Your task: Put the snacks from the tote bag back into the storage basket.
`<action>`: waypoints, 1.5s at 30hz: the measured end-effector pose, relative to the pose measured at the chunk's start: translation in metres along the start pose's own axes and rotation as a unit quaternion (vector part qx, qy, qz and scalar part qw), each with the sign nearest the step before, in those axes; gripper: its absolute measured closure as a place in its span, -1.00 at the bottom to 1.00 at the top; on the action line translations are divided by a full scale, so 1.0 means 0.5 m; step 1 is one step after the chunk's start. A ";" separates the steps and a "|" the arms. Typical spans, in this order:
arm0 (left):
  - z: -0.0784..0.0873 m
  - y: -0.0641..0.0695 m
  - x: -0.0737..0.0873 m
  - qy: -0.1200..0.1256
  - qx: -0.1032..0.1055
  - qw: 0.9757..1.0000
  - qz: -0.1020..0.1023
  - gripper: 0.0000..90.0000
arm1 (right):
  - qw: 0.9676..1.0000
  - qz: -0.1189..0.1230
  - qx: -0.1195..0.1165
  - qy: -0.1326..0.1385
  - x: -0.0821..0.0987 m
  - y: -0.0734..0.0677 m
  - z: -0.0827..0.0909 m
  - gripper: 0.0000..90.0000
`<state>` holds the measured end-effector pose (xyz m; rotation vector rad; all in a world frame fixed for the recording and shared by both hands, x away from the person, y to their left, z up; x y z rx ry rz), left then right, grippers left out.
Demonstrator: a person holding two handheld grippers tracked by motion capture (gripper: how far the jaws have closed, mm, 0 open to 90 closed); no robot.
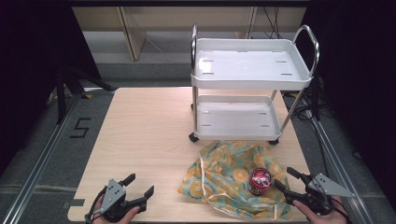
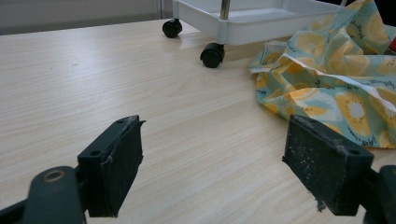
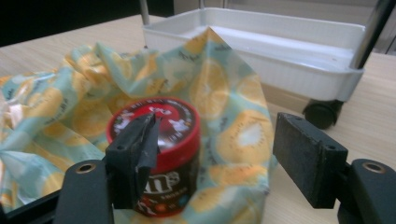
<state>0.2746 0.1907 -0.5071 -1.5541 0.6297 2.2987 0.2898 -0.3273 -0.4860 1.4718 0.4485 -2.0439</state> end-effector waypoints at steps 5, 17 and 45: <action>0.001 0.006 0.001 -0.004 0.011 1.000 -0.011 -0.59 | 0.999 0.027 -0.019 -0.001 -0.006 -0.016 -0.010 -0.32; 0.002 0.010 0.002 -0.007 0.014 1.000 -0.006 -0.59 | 0.998 0.039 -0.052 -0.007 -0.018 -0.047 -0.026 -0.43; -0.003 0.008 0.004 -0.009 0.022 1.000 -0.003 -0.60 | 0.994 0.058 -0.068 -0.058 0.002 -0.043 -0.105 -0.57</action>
Point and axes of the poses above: each handheld gripper's, and its own axes: z roughly backward along the jaws, x roughly out of its underside, y roughly to its right, the point moved 3 cm from there along -z, roughly forward along the jaws, and after that the axes turned 7 degrees about z, right-handed, at the moved point
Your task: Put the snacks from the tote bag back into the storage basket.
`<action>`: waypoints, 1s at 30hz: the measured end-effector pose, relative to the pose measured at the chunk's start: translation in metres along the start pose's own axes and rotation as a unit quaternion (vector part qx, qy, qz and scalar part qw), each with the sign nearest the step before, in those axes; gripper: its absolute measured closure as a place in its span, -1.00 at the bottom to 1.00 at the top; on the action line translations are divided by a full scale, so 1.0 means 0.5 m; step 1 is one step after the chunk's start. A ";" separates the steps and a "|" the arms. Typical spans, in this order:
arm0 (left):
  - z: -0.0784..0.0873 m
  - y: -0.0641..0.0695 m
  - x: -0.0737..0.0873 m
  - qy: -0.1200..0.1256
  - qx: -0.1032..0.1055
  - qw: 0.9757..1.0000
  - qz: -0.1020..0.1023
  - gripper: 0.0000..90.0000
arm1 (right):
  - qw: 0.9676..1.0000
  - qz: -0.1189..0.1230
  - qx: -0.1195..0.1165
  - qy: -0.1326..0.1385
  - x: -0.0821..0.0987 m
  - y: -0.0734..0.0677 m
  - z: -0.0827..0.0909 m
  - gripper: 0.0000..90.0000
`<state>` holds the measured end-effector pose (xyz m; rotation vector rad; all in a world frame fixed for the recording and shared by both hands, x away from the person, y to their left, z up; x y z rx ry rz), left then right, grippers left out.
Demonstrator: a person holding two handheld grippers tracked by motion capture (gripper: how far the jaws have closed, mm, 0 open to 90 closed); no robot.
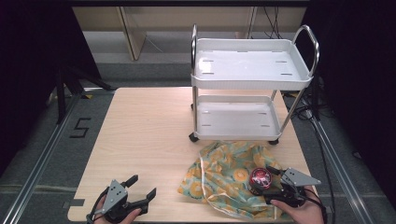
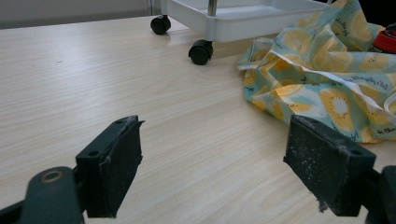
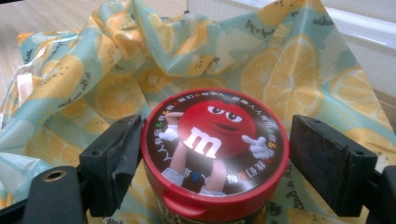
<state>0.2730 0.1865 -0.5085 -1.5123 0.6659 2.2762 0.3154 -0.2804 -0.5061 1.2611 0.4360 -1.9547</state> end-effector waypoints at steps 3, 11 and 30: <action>0.001 0.000 0.000 -0.002 -0.002 1.000 0.002 -0.60 | 1.000 0.003 -0.001 -0.008 0.001 0.001 -0.003 -0.57; -0.001 0.000 0.000 0.003 0.003 1.000 0.003 -0.60 | 1.000 0.011 -0.015 -0.014 0.006 -0.001 -0.016 -0.56; -0.001 0.000 0.001 0.004 0.004 1.000 0.004 -0.60 | 0.999 0.002 -0.013 -0.037 0.016 -0.001 -0.020 -0.43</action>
Point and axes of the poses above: each handheld gripper's, and its own axes: z roughly backward along the jaws, x roughly out of its underside, y roughly to its right, the point moved 3 cm from there along -z, roughly forward along the jaws, and after that the axes turned 7 degrees about z, right-handed, at the moved point
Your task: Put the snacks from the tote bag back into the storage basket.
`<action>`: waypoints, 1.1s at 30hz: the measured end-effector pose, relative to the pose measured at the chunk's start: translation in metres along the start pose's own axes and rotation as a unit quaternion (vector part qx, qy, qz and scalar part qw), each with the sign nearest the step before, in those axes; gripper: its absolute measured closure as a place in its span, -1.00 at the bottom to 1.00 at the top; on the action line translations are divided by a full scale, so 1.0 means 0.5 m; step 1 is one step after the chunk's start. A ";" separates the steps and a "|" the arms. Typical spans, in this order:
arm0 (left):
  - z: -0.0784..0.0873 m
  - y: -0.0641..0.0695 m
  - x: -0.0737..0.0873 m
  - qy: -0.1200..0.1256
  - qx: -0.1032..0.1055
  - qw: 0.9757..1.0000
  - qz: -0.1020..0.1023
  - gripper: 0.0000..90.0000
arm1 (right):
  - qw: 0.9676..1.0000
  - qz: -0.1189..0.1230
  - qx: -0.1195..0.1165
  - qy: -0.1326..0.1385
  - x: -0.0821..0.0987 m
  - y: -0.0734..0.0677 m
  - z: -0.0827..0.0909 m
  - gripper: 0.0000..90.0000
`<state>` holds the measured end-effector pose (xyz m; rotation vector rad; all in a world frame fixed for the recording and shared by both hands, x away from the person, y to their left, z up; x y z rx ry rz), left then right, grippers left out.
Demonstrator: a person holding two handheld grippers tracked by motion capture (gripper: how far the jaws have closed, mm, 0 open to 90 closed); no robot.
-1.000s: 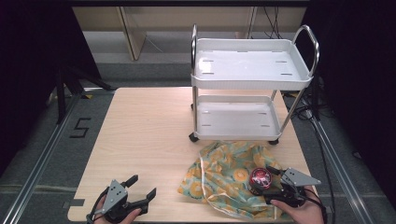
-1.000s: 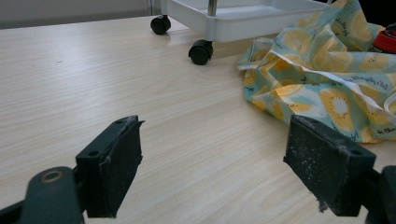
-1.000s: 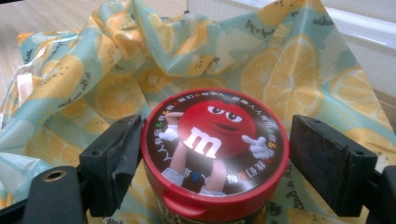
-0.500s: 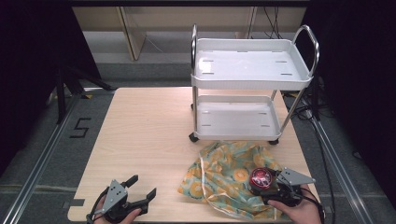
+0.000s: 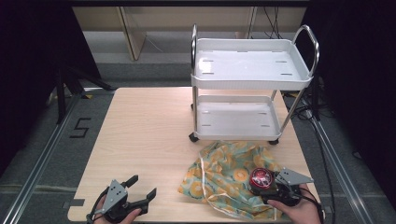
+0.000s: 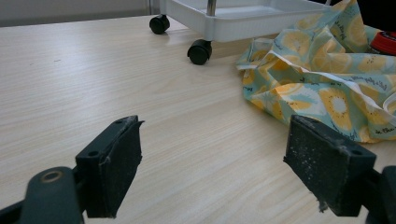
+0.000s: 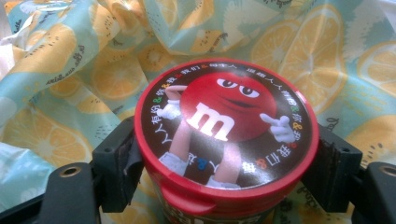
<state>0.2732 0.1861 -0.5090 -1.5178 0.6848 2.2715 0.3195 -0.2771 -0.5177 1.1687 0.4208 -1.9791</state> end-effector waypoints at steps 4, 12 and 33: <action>0.000 0.001 0.000 -0.004 -0.002 1.000 0.003 -0.60 | 1.000 0.003 0.000 0.003 -0.001 0.001 0.000 -0.42; 0.001 0.000 0.000 -0.005 -0.001 1.000 -0.002 -0.60 | 1.000 -0.006 0.011 0.009 -0.004 0.005 0.006 -0.42; 0.003 -0.001 -0.001 -0.002 -0.007 1.000 0.002 -0.60 | 0.999 -0.009 0.025 0.033 -0.029 -0.002 0.022 -0.42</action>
Point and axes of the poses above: each handheld gripper's, and its own axes: z roughly backward along the jaws, x roughly out of its underside, y roughly to its right, the point moved 3 cm from there along -z, roughly forward along the jaws, and after that the axes turned 7 degrees about z, right-handed, at the moved point
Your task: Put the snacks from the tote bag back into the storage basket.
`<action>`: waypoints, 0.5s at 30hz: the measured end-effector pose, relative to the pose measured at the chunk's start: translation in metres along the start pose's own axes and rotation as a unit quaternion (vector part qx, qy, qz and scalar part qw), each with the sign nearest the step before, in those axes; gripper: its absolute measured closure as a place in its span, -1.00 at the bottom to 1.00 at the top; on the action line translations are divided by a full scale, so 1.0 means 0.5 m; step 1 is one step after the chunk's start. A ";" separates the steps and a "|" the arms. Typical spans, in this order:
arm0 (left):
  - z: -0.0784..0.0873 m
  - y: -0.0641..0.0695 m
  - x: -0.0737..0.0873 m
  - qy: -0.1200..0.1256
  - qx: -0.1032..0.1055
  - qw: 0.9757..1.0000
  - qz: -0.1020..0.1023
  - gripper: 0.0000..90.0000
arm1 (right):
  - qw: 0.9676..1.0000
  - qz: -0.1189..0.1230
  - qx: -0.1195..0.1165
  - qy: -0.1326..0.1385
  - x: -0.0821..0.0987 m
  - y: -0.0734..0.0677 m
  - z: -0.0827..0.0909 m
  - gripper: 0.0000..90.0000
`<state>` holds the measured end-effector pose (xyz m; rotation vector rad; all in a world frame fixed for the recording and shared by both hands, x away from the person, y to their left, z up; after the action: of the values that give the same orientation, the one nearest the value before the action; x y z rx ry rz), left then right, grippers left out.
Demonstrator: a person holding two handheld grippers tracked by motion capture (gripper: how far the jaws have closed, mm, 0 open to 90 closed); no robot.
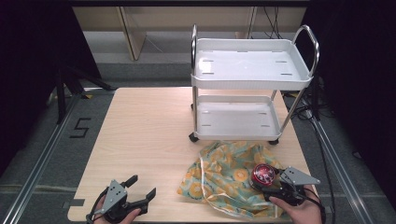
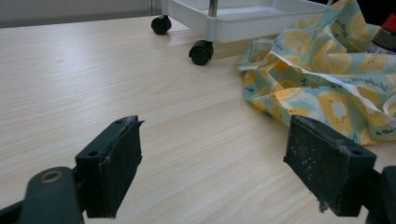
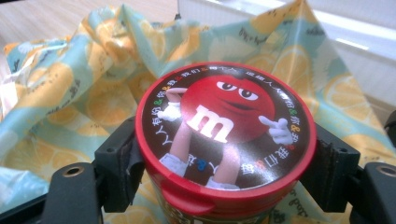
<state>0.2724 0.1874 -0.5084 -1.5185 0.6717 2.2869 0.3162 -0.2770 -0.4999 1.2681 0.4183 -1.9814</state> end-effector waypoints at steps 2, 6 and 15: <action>0.001 -0.001 0.000 -0.004 -0.002 1.000 -0.002 -0.60 | 1.000 -0.006 0.009 0.000 -0.003 0.000 0.004 -0.41; 0.000 -0.001 0.000 -0.001 -0.001 1.000 0.000 -0.60 | 1.000 -0.007 0.018 0.008 -0.007 0.004 0.007 -0.41; 0.002 -0.001 0.000 -0.002 -0.004 1.000 0.000 -0.60 | 0.999 -0.020 0.031 0.013 -0.031 0.001 0.012 -0.41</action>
<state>0.2719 0.1884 -0.5081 -1.5165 0.6619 2.2947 0.3162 -0.2747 -0.4834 1.3352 0.4001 -2.0273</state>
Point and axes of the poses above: each handheld gripper's, and its own axes: z roughly backward along the jaws, x roughly out of its underside, y roughly to its right, the point moved 3 cm from there along -z, roughly forward along the jaws, and after that the axes turned 7 degrees about z, right-handed, at the moved point
